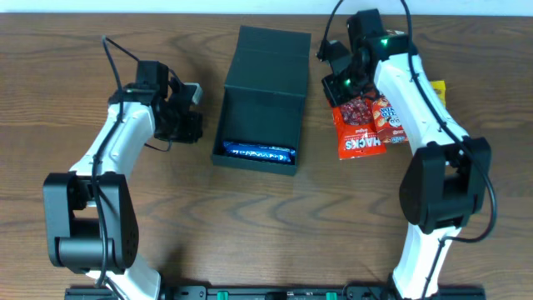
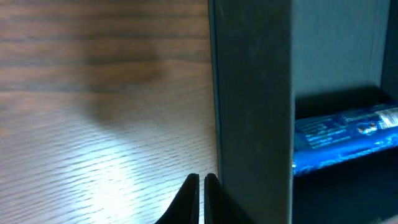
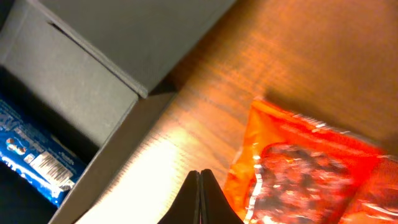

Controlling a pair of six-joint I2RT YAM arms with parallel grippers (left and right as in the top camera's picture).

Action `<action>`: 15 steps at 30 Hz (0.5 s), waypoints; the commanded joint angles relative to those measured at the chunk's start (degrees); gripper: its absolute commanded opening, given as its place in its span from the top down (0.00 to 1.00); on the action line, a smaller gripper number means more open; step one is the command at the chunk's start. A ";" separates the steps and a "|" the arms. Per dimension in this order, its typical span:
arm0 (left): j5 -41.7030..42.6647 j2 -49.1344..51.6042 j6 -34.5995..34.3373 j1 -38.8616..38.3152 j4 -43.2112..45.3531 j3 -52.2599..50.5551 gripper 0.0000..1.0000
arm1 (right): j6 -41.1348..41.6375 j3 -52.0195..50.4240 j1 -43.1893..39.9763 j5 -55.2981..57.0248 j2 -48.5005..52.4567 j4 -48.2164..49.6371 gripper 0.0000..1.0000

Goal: Pack container
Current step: 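Move the right gripper to the red HACKS bag and grasp it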

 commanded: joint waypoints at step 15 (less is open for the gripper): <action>4.35 0.28 -6.73 -2.29 5.46 -5.42 0.94 | 6.93 -9.90 5.57 -8.31 2.14 17.31 0.98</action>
